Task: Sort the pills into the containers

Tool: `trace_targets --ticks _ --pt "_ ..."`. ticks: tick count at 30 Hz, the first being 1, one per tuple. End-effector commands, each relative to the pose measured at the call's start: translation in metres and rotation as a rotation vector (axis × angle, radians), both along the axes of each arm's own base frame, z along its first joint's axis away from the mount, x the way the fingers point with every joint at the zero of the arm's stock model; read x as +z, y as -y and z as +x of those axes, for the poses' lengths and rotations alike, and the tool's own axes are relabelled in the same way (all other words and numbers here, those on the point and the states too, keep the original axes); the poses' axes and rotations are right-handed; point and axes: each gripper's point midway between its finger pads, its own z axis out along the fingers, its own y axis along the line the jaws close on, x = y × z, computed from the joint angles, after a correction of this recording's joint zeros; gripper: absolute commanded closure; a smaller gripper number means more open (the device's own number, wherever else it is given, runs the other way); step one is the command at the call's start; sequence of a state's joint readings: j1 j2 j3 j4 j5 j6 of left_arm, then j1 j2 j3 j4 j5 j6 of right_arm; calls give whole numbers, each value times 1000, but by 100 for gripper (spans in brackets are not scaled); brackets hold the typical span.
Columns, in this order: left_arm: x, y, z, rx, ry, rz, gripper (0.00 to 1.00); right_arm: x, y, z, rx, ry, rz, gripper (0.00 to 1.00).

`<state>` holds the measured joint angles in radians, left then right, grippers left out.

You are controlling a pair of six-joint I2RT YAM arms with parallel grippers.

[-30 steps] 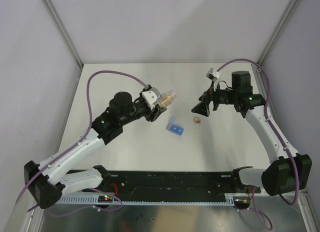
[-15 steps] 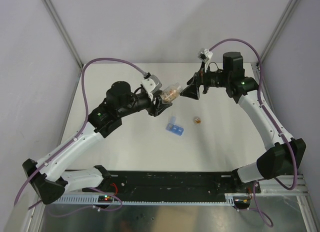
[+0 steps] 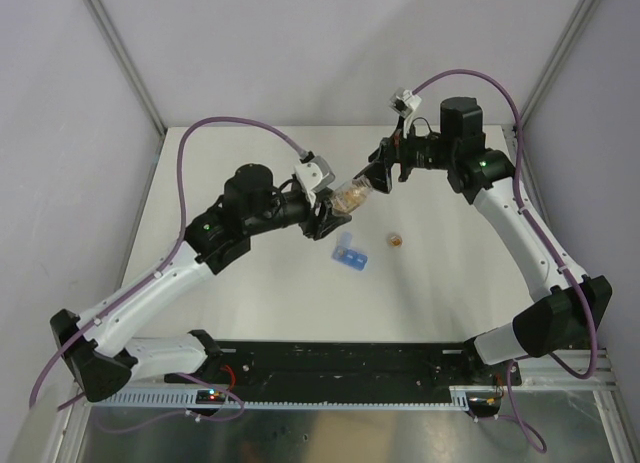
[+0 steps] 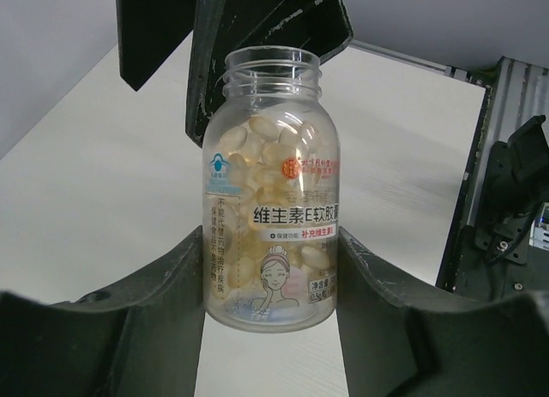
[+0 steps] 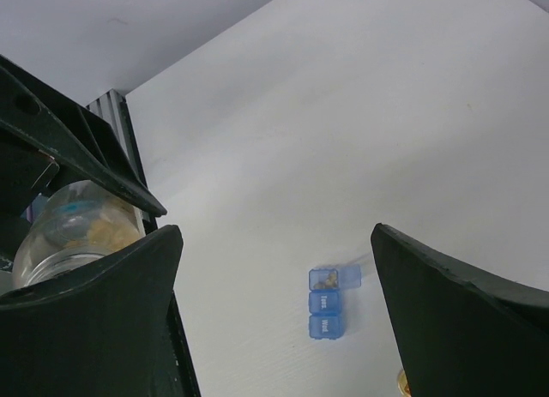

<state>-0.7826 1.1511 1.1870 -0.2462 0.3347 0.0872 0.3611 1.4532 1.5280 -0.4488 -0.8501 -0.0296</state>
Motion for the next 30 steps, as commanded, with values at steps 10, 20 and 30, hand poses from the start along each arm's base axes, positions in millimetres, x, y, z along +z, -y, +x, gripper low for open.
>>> trace_targets --ticks 10,20,30 --pt "-5 5 29 85 26 37 100 33 -12 -29 76 30 43 1" --pt "-10 0 30 102 40 57 100 23 2 -17 1 50 -4 1" --pt "-21 -10 22 102 45 74 100 -23 55 15 -194 42 -139 1"
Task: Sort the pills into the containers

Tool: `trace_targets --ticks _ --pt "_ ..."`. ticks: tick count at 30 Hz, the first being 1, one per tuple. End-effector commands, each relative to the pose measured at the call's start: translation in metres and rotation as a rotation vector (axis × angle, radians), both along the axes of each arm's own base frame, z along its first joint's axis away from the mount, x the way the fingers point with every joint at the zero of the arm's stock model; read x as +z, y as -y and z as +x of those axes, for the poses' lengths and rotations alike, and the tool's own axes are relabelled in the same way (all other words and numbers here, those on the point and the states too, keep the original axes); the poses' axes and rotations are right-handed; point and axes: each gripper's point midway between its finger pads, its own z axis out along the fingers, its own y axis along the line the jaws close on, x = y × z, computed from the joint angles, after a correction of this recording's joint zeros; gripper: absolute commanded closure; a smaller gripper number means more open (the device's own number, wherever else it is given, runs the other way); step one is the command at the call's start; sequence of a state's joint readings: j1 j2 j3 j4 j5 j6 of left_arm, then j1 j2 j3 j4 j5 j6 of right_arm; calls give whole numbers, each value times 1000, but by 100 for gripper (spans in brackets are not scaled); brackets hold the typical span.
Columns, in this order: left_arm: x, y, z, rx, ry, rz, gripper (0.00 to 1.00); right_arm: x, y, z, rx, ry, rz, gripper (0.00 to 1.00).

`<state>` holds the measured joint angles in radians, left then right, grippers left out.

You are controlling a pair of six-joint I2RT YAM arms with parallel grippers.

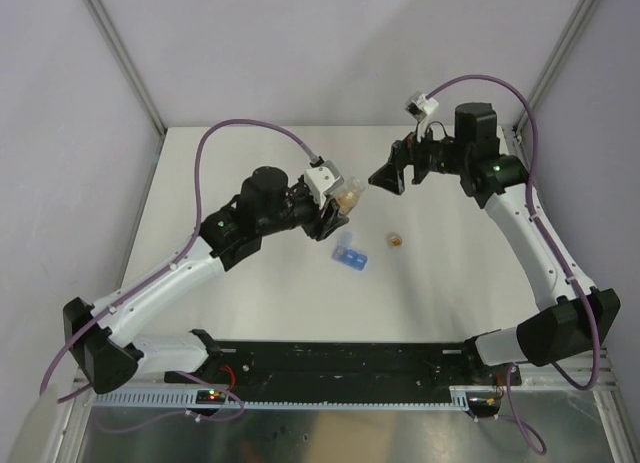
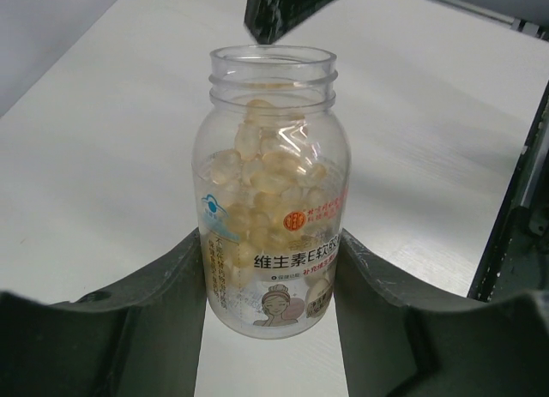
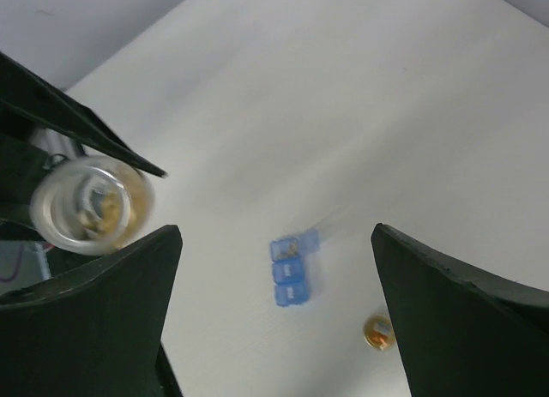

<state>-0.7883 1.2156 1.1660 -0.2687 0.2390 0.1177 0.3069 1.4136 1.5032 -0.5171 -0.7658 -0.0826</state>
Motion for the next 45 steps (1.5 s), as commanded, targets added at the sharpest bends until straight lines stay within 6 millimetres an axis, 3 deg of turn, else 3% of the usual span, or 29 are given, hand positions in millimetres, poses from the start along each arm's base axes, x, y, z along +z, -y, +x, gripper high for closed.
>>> trace_targets --ticks 1,12,22,32,45 --pt "19 -11 0 19 83 -32 100 -24 31 6 -104 20 -106 1" --pt "27 -27 -11 22 121 -33 100 -160 81 14 -280 -137 -422 1" --pt "33 -33 -15 37 106 -45 100 -246 81 17 -286 -278 -613 2" --pt "32 -31 -19 19 77 -45 100 -294 82 20 -287 -355 -715 6" --pt "22 -26 -18 -2 62 -23 100 -312 74 22 -259 -410 -728 16"
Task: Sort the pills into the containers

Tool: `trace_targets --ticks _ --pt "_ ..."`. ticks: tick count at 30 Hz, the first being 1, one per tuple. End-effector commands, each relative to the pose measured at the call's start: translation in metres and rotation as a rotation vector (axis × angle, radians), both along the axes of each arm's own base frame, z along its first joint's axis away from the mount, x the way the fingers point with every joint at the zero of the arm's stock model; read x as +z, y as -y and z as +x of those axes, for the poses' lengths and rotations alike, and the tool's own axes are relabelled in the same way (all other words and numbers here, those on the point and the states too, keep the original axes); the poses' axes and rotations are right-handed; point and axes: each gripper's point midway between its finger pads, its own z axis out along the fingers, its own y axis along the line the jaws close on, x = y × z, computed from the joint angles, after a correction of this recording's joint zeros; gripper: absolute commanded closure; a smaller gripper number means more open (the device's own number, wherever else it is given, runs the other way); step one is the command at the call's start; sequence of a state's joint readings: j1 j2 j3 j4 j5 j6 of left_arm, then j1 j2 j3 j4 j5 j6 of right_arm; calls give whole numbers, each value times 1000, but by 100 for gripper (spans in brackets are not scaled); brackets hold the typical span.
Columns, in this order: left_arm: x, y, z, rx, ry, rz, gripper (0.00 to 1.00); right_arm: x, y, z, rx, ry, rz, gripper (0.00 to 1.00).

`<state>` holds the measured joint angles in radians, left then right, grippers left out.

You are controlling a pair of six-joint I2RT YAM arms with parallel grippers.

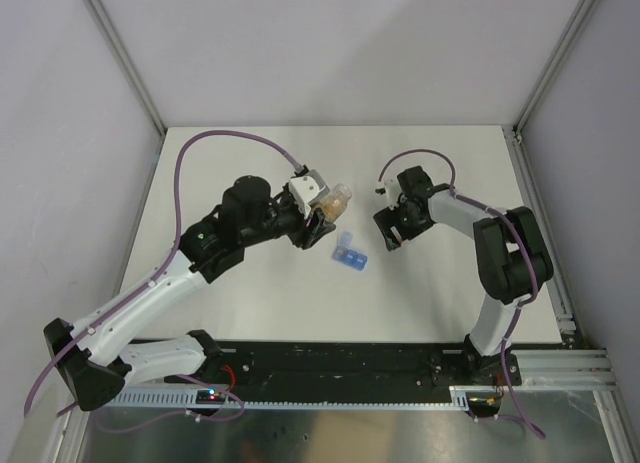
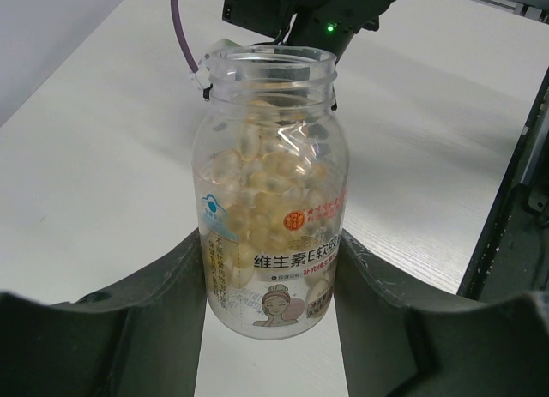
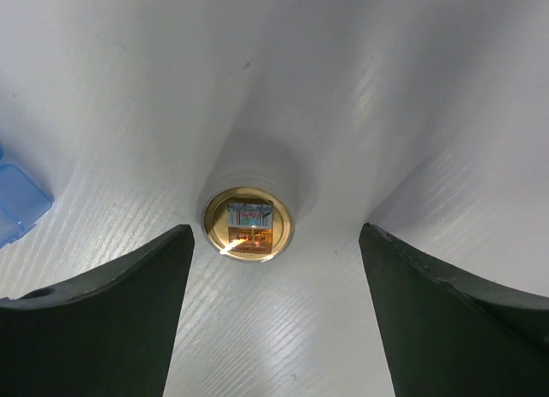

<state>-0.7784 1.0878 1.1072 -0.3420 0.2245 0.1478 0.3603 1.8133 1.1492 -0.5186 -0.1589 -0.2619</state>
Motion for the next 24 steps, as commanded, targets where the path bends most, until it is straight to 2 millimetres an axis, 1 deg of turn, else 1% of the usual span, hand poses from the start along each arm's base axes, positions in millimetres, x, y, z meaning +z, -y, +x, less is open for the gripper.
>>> trace_targets --ticks 1,5,11,20,24 --pt "19 4 1 -18 38 -43 100 1 -9 12 4 17 9 18" --pt "19 4 1 -18 41 -40 100 -2 -12 11 7 7 2 22" --pt "19 4 3 -15 46 -35 100 -4 -18 8 20 5 -6 26" --pt "19 2 3 -10 50 -33 100 -6 -23 5 33 0 -14 33" --pt "19 2 4 -7 51 -32 100 -6 -24 4 38 0 -16 38"
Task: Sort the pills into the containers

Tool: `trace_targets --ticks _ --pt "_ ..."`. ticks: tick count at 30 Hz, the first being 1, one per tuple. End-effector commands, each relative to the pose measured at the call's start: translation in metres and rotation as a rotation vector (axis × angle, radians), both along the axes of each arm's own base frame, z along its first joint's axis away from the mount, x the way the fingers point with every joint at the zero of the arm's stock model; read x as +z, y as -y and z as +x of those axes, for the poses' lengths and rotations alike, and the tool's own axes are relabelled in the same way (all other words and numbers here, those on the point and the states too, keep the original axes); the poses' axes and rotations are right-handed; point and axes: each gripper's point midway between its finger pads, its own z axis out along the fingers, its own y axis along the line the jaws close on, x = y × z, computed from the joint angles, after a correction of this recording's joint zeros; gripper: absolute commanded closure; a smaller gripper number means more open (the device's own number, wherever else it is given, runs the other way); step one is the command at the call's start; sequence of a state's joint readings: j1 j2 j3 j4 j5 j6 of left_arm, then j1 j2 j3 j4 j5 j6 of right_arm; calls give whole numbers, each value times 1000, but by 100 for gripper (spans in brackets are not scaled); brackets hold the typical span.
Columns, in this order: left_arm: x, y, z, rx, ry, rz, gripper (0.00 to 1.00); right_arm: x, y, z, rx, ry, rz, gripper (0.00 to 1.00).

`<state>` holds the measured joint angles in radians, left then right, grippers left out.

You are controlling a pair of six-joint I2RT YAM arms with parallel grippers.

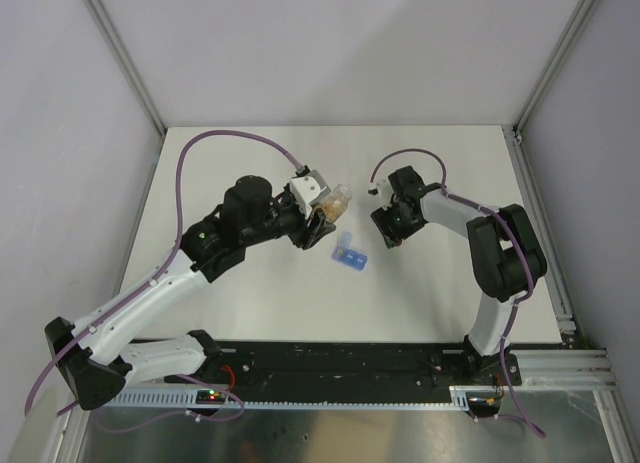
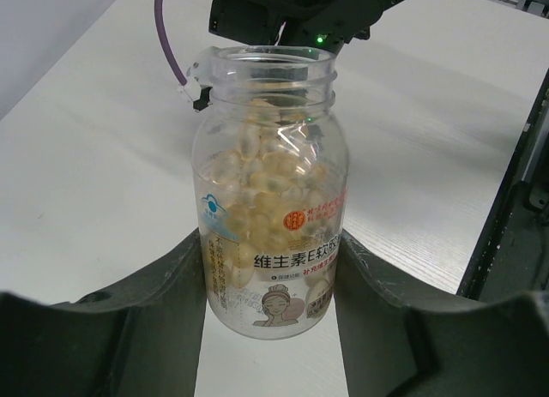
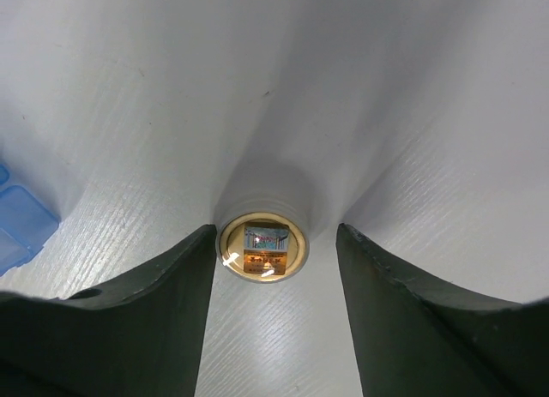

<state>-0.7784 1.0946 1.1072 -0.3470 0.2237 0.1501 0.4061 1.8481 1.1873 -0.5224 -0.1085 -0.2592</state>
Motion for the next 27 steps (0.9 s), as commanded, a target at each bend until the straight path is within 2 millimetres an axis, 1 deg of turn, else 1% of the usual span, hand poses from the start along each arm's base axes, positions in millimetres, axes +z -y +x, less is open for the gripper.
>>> trace_targets --ticks 1,6,9,13,15,17,21,24,27 --pt "22 2 3 -5 58 -41 100 -3 -13 -1 15 -16 26 40" --pt "20 1 5 0 61 -34 100 -1 -13 -1 15 -13 27 51" --pt "18 -1 6 5 65 -25 100 3 -14 -1 16 -7 35 58" --pt "15 -3 7 10 71 -13 100 19 -13 1 16 14 60 70" --pt "12 -3 6 7 71 -5 100 33 -13 2 22 28 84 75" --pt "10 -4 6 5 72 3 100 52 -13 2 34 51 121 79" --pt "4 -3 3 -16 64 18 100 104 -14 -1 76 117 224 86" --pt "-4 -2 1 -40 54 38 100 152 -17 -12 125 156 339 89" --pt "-14 -1 -1 -63 45 61 100 198 -22 -30 193 197 448 91"
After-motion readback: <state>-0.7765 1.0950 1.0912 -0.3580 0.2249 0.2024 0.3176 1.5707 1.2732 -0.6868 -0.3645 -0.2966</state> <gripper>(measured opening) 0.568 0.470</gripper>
